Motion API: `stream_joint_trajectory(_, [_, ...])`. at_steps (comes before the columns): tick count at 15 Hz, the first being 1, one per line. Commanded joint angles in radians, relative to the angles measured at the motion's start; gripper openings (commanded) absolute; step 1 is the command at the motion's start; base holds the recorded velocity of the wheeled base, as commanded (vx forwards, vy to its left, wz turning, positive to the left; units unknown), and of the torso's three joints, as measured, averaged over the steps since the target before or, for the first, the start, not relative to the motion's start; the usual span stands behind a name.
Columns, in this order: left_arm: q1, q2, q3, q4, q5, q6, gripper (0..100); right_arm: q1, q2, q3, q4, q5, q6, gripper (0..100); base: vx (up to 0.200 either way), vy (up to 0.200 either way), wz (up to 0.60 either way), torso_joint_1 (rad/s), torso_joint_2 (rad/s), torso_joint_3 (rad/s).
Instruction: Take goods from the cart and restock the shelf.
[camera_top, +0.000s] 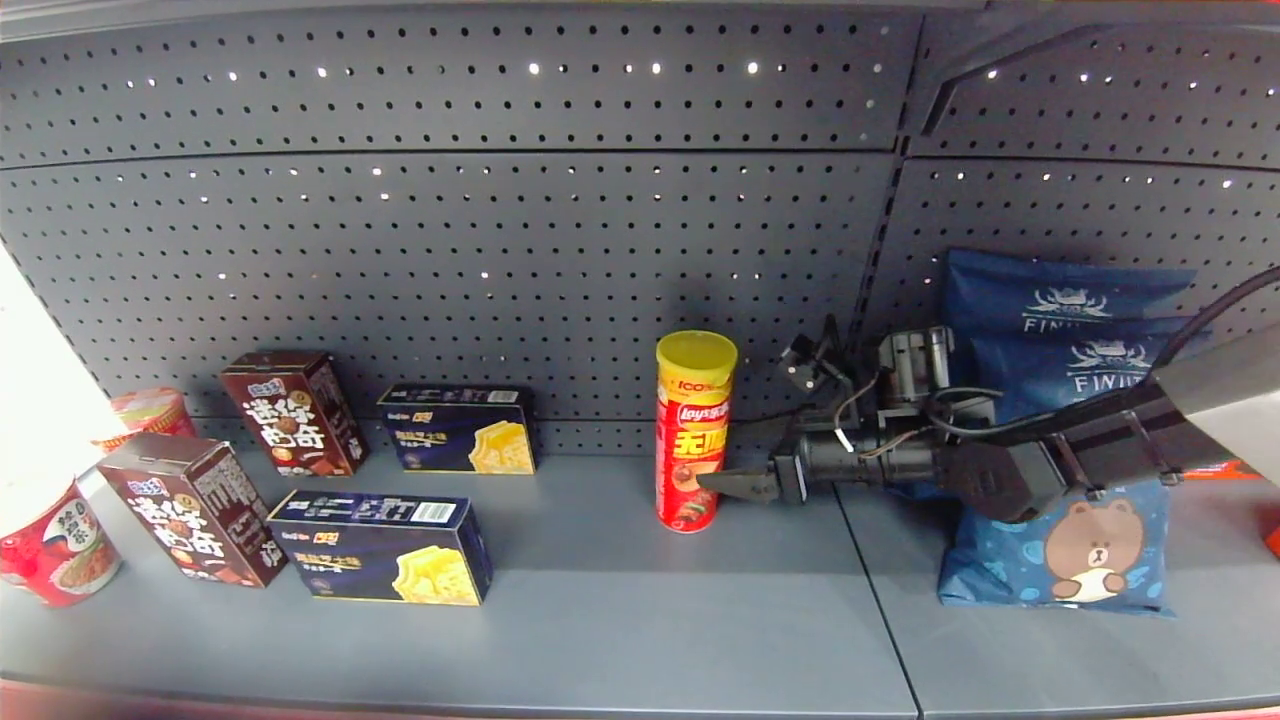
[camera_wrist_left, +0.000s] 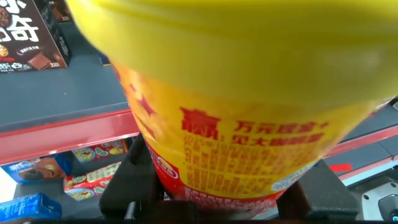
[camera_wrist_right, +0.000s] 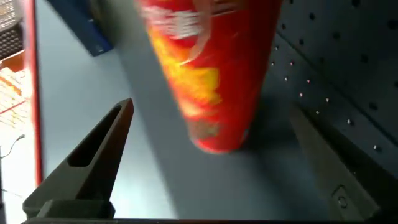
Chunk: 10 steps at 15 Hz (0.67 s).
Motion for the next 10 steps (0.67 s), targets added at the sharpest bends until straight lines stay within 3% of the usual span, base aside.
stream_joint_trajectory(1, [0.0, 0.002, 0.0, 0.0, 0.001, -0.001, 0, 0.004, 0.076, -0.065, 0.0, 0.002, 0.002, 100, 0.0, 0.0, 0.0, 0.0, 0.0, 0.0])
stream_joint_trajectory(10, [0.0, 0.002, -0.002, 0.001, 0.002, -0.002, 0, 0.024, 0.187, -0.205, 0.002, 0.024, 0.019, 100, 0.0, 0.0, 0.0, 0.0, 0.0, 0.0])
